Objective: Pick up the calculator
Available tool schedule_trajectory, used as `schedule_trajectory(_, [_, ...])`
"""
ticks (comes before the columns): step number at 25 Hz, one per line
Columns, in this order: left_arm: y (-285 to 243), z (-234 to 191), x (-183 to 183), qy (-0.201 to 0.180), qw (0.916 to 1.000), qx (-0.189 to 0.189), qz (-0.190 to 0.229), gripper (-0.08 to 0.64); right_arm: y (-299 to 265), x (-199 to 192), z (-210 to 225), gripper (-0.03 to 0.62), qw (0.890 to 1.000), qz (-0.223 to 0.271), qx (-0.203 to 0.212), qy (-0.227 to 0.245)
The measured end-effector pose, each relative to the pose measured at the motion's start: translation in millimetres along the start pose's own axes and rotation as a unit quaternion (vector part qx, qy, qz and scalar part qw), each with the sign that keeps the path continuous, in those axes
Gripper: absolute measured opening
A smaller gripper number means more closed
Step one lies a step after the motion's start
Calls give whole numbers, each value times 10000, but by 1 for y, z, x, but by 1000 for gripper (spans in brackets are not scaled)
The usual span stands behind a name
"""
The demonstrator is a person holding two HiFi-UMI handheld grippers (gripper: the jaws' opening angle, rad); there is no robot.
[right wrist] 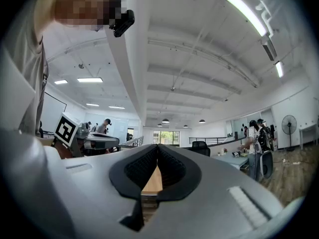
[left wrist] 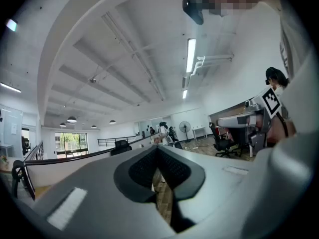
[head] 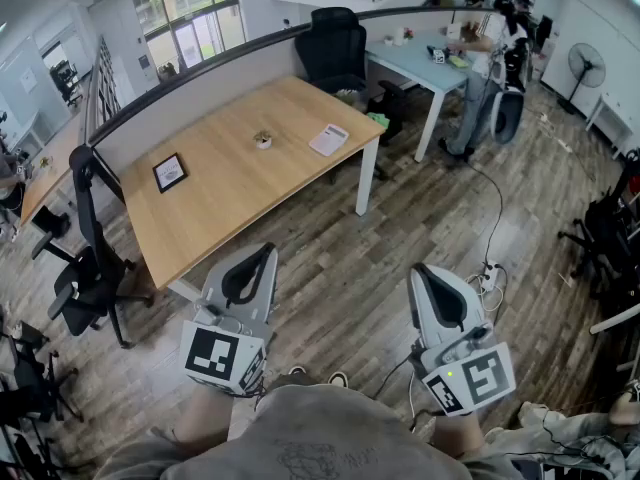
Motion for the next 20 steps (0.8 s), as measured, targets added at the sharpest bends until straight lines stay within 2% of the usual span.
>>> schedule_trajectory(14, [-9,16,1,9,10000,-78,-62,2,13,-1,14,15,9993,168,166,-305])
schedule_trajectory(15, [-9,16,0,18,9999,-79,-68,2,13,0,14,26,9990,233,155,-362])
schedule_trajectory(16, [-9,16,-2,32,9999,-77,-82,2,12,0,15,65,9987,277,139,-405])
schedule_trajectory(17, [-10,15,-4,47,9999,-70,-104,2,10,-1,16,142,9986,292,117,-427])
schedule_trajectory(18, [-11,14,-6,56,9999,-60,-124,2,8,-2,17,191,9986,287,88,-430])
schedule_trajectory(20, [-14,13,-8,49,9999,-44,-139,2,5,-5,23,206,9988,245,54,-426])
Point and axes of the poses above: the fingertips, and each gripper's own axes: y backward along the fingers, z to its right, x out of its top, the point moved 1 cm from there along y, backward along the fingers, and after that the axes turned 11 degrees about -y, right-handed, at the moved point
